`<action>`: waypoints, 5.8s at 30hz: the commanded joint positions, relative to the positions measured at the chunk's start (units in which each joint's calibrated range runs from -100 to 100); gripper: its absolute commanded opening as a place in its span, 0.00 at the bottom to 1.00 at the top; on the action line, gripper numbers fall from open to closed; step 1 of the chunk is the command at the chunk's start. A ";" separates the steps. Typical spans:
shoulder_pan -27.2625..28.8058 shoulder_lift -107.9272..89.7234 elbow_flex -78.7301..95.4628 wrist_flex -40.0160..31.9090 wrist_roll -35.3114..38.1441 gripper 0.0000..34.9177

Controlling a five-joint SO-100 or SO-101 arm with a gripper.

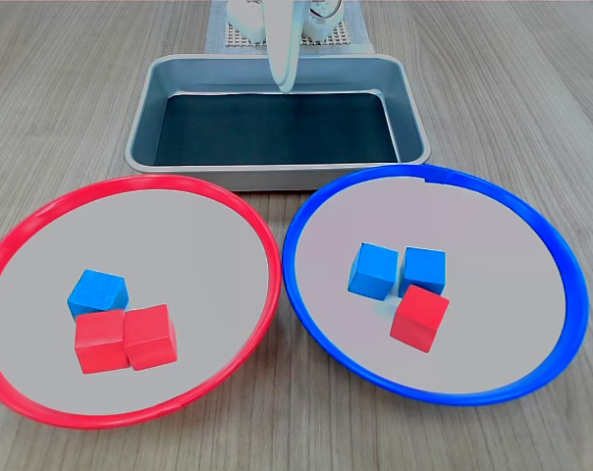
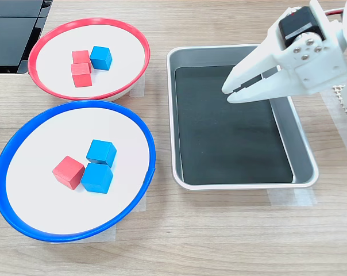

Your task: Relocate any misplaced blocks to their matching dishes.

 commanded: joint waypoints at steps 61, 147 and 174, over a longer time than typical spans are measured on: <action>2.40 86.40 -67.18 -20.09 46.01 0.01; 15.58 151.39 -153.21 17.14 62.32 0.33; 16.33 149.17 -148.84 17.80 62.76 0.30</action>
